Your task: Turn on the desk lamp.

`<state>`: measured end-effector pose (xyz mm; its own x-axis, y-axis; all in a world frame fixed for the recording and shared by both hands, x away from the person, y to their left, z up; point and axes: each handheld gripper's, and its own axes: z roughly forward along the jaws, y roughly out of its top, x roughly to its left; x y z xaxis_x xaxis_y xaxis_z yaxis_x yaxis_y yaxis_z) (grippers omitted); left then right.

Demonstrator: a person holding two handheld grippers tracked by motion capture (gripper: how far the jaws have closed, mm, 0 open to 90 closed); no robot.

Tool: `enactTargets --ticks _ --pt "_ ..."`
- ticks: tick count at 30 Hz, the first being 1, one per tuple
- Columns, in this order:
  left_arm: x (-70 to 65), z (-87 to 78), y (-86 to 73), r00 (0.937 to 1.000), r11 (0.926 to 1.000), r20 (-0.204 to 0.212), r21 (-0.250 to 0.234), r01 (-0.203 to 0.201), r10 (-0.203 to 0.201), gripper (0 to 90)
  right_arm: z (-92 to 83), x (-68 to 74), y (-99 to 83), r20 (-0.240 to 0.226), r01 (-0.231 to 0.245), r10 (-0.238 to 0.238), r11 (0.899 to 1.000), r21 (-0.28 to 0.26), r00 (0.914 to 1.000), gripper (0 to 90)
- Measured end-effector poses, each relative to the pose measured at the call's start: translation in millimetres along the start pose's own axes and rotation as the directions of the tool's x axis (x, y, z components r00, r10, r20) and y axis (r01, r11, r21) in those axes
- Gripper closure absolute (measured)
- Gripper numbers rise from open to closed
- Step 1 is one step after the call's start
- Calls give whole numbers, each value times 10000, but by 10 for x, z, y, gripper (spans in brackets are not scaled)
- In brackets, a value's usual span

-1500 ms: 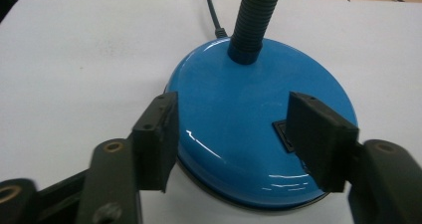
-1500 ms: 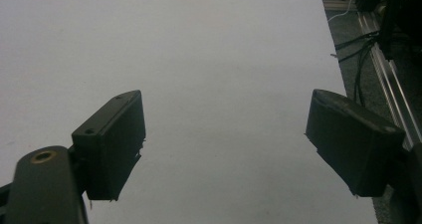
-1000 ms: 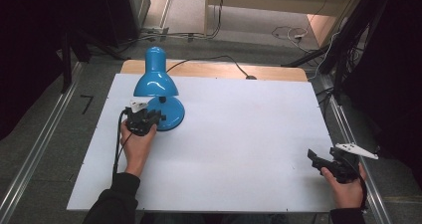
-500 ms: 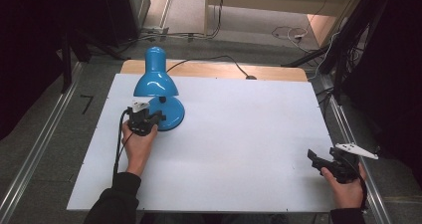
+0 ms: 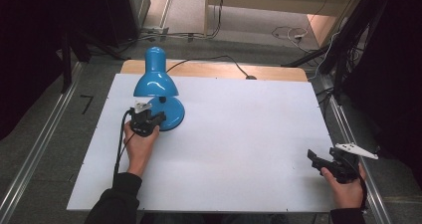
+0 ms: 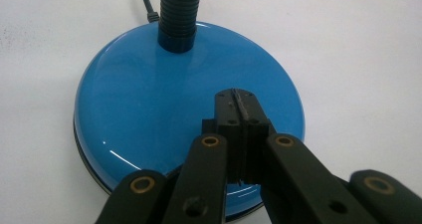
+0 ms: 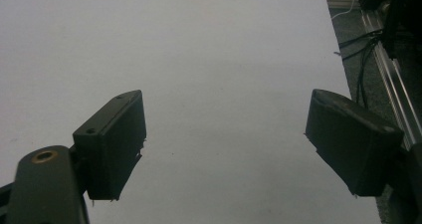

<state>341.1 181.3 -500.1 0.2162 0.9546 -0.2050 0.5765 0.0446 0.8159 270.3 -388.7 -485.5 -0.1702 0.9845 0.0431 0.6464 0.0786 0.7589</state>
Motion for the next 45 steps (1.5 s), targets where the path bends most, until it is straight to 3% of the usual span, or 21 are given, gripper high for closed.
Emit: enactTargets --ticks 19,25,27,34,41,45 --pt "-61 -10 -33 9980 9985 -343 -118 -527 522 900 -7 0 -2 -12 -20 20 10000 7 10000 149" --pt "-71 -19 -38 9993 9993 -116 118 -344 345 900 -5 8 -1 -31 -15 15 10000 29 10000 150" --pt "-96 -24 -38 9984 9985 -233 166 -514 517 900 -7 9 -1 -19 -22 23 10000 46 10000 150" --pt "-92 -37 -38 9986 9987 -104 20 -511 511 875 -1 3 -2 -64 9 -9 10000 43 10000 150" --pt "-68 -114 8 9997 9992 9 -325 -251 252 860 7 0 -2 -74 -16 17 10000 73 10000 150" --pt "-52 -140 18 9999 9994 76 -325 -152 155 783 5 9 -1 -69 -3 3 10000 54 10000 150"
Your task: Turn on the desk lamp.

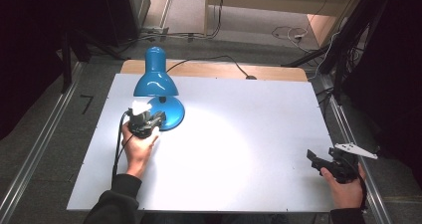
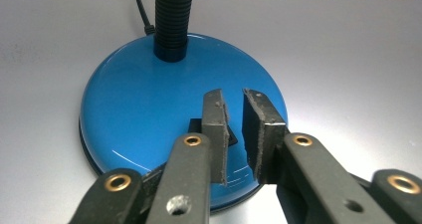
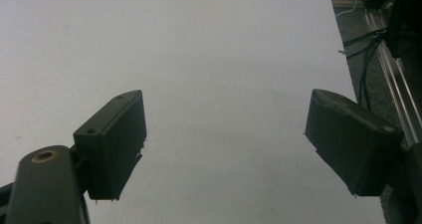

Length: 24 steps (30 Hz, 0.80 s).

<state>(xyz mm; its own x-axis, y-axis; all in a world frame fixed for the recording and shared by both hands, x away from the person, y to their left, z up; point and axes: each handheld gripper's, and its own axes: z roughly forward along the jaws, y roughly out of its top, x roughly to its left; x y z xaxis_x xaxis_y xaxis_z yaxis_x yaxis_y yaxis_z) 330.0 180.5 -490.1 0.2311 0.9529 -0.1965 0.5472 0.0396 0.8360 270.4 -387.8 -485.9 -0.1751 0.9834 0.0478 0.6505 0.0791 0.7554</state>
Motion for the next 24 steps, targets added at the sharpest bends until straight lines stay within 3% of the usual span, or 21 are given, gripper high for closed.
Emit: enactTargets --ticks 7,14,24 --pt "6 -51 10 10000 9998 76 194 49 -50 591 -5 -2 0 -17 -16 16 10000 15 10000 150" --pt "-6 -98 19 10000 10000 27 79 24 -25 411 -8 1 -1 -21 10 -10 10000 -2 10000 150" --pt "24 -135 -3 9998 9997 -1 -47 222 -222 348 -7 5 -1 -16 19 -19 10000 -2 10000 150"
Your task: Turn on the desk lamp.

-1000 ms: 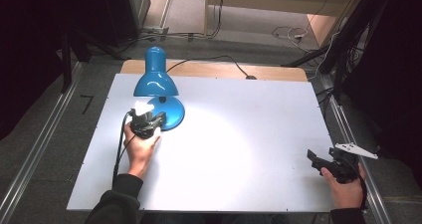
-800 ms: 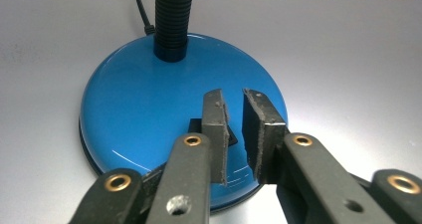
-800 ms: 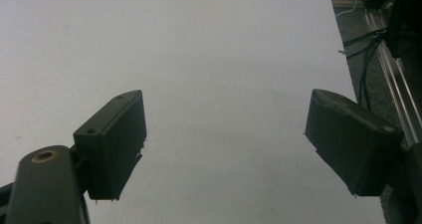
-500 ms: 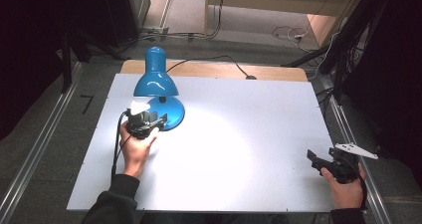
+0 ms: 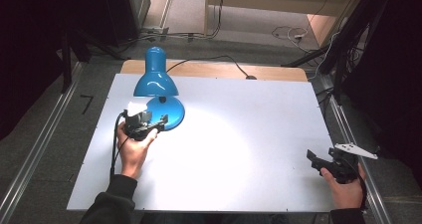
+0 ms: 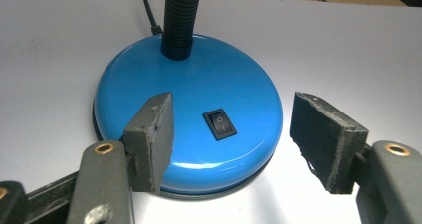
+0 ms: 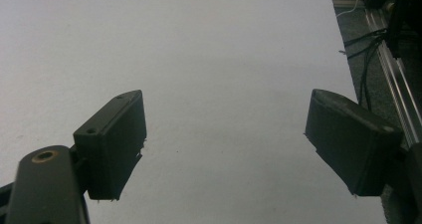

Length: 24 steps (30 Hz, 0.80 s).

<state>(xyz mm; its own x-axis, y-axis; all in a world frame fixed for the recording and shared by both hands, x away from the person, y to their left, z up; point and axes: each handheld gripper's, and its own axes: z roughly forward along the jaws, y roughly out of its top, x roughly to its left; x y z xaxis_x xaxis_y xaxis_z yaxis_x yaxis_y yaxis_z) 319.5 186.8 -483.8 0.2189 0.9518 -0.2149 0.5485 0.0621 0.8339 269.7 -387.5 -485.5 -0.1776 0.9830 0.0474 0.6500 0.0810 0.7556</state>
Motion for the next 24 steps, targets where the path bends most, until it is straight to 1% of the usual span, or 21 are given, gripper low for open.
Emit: enactTargets --ticks 8,11,24 --pt "6 -33 -5 10000 10000 -33 -22 -51 51 342 -4 2 0 -23 -9 9 10000 0 10000 150" --pt "6 -37 -10 10000 10000 -25 -18 -58 58 327 -5 0 0 -21 -3 3 10000 -9 10000 150" --pt "25 -74 -16 10000 10000 -32 -76 25 -25 308 -8 -1 -1 -50 -34 34 10000 -2 10000 150"
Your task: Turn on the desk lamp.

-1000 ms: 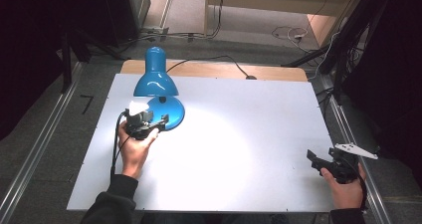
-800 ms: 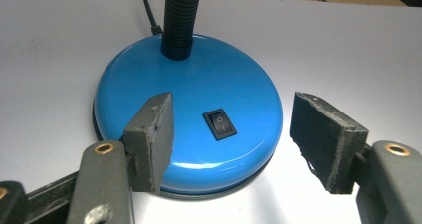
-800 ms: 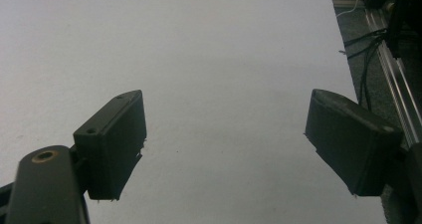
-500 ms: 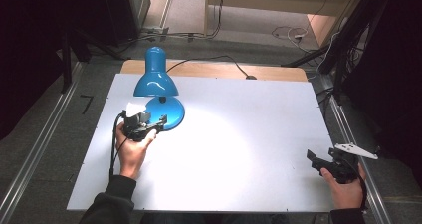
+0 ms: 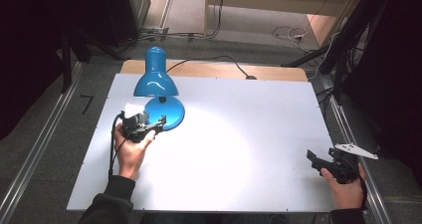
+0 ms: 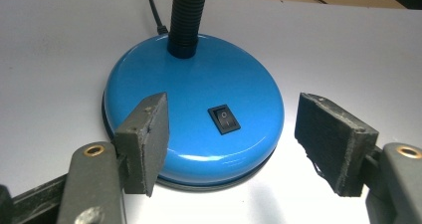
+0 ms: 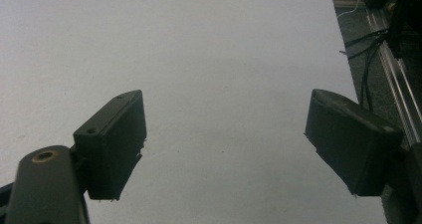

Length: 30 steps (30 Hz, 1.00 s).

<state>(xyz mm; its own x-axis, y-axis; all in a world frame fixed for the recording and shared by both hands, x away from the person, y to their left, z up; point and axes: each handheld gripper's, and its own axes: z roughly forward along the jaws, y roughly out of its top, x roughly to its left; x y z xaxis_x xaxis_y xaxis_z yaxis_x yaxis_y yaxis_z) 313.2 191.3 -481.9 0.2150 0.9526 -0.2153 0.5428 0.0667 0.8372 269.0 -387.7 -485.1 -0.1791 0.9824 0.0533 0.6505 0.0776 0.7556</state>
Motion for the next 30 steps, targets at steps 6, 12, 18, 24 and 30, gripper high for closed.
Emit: enactTargets --ticks 6,12,18,24,30 --pt "-3 -16 -14 10000 10000 -29 2 16 -16 305 -1 0 0 -27 3 -3 10000 -2 10000 150" --pt "-4 -32 -27 10000 10000 -65 -50 -25 25 298 -3 -4 -1 -38 -9 9 10000 -16 10000 150" --pt "5 -65 -44 9999 10000 -91 -8 -99 98 292 0 -9 -2 -22 7 -7 10000 -13 10000 150" --pt "2 -68 -73 9998 9998 -113 75 -172 173 289 1 -5 -3 -32 37 -37 10000 6 10000 150" --pt "8 -101 -92 9996 9998 -186 52 -211 212 277 -1 -6 -3 -40 14 -14 10000 -1 10000 150"
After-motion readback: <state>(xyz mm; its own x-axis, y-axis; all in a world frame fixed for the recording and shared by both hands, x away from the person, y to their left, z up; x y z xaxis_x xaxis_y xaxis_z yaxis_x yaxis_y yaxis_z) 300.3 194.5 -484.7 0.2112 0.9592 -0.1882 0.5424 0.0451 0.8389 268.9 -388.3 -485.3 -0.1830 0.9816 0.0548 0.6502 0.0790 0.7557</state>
